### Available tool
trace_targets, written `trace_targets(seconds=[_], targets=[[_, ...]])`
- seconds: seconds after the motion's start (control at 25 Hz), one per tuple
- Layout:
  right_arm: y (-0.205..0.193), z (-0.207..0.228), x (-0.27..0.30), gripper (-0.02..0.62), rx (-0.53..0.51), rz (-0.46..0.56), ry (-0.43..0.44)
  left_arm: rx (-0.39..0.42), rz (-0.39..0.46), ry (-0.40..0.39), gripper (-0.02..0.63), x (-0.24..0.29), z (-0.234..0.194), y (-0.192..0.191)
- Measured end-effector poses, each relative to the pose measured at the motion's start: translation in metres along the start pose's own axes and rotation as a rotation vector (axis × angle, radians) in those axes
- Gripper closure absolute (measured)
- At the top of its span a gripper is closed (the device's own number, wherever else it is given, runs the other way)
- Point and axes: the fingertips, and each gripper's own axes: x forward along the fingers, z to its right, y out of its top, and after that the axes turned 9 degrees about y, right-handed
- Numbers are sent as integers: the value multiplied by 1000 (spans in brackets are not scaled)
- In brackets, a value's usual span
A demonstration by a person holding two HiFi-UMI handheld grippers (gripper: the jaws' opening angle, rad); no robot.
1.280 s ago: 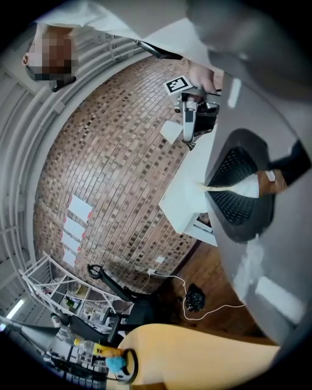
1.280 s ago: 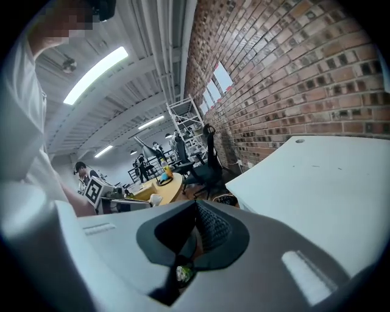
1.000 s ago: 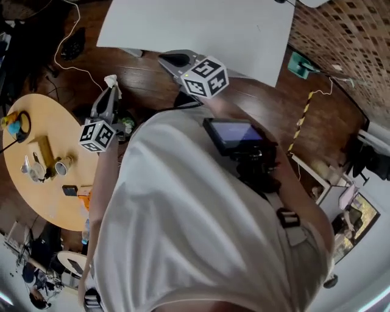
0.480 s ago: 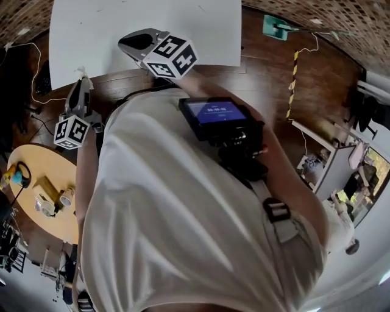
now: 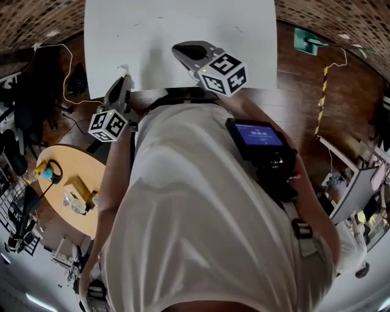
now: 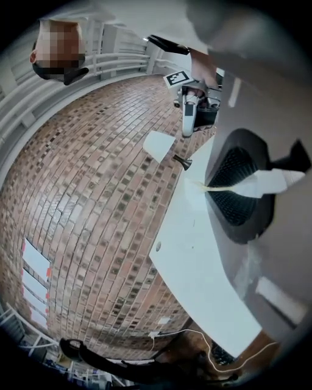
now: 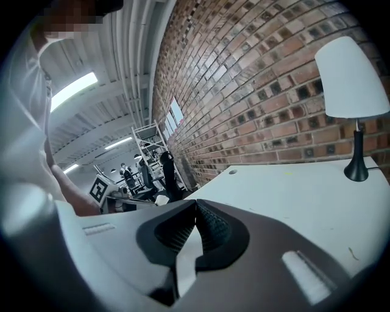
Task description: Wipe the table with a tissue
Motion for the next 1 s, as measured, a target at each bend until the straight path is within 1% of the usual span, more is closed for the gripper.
trace_targets(seconds=[0.16, 0.44, 0.64, 0.8, 1.0], targets=[[0, 14, 16, 588, 30, 0, -59, -9, -54, -14, 581, 22, -30, 6], [5, 25, 37, 588, 58, -6, -143, -6, -135, -10, 580, 60, -82, 17], [7, 25, 46, 588, 80, 1, -215, 6, -196, -53, 580, 80, -107, 17], [10, 25, 50, 588, 79, 15, -269, 60, -230, -81, 580, 93, -119, 19], [11, 22, 54, 588, 111, 34, -316, 134, -274, -37, 580, 109, -142, 26]])
